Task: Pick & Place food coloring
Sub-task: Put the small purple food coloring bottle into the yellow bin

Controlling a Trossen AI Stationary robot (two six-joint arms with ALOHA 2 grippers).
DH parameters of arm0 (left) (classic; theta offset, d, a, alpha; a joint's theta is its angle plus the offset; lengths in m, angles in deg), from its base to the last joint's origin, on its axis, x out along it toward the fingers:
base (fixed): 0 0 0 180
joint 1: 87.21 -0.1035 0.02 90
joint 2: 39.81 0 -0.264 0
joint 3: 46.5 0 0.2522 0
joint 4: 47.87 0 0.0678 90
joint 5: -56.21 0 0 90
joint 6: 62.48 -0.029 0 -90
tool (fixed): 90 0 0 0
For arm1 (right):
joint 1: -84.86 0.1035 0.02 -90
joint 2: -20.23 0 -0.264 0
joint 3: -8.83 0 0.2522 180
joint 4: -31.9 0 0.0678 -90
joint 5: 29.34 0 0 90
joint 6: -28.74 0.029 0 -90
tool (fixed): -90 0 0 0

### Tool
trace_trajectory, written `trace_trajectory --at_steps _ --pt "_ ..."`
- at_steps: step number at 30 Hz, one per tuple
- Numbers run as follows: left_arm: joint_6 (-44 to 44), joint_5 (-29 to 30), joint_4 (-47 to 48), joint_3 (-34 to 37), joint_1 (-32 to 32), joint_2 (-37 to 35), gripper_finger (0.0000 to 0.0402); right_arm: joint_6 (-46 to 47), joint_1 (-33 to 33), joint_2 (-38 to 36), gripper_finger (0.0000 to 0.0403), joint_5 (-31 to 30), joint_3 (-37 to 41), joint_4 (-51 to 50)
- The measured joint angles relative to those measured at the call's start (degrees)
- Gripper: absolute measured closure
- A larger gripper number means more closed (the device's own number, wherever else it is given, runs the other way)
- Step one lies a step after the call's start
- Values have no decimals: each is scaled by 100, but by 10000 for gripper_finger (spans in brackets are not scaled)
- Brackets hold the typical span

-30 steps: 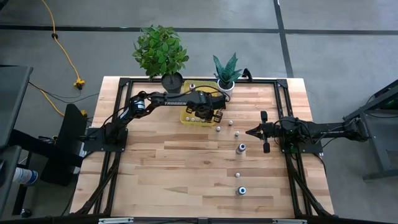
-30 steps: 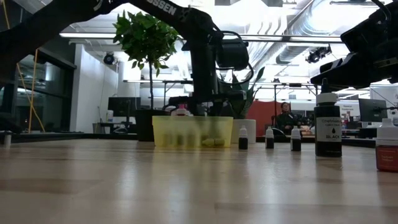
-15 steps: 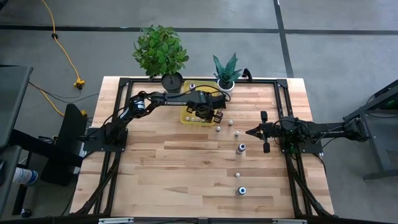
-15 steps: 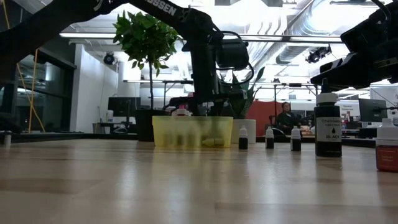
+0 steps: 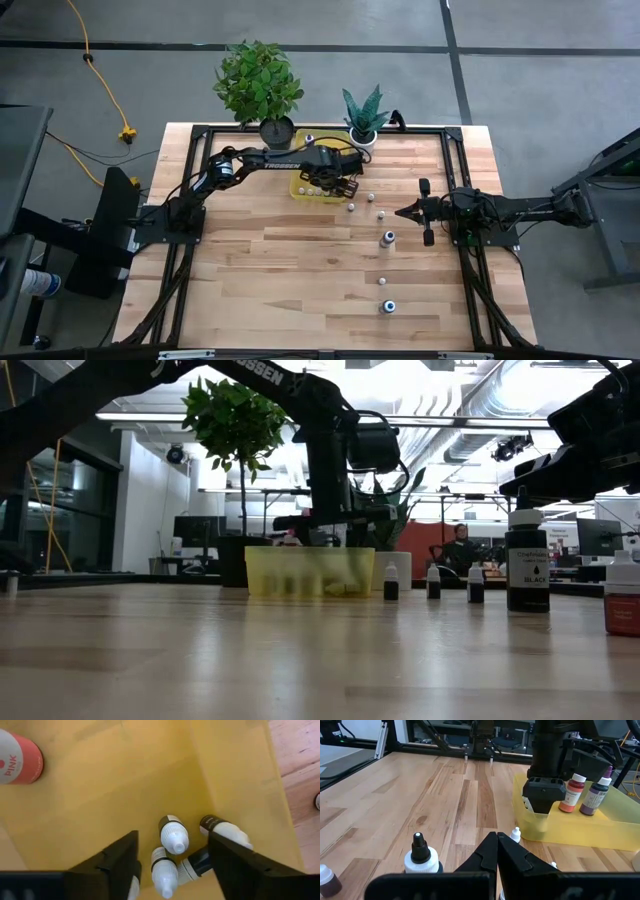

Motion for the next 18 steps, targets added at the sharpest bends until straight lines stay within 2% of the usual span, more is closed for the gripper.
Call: trace_trajectory --at_steps 6,18 --pt "-2 17 -12 -1 -87 -66 121 -1 -2 0 402 0 0 0" --pt "-415 -50 -26 -144 -234 -282 118 0 -1 1 402 0 0 0"
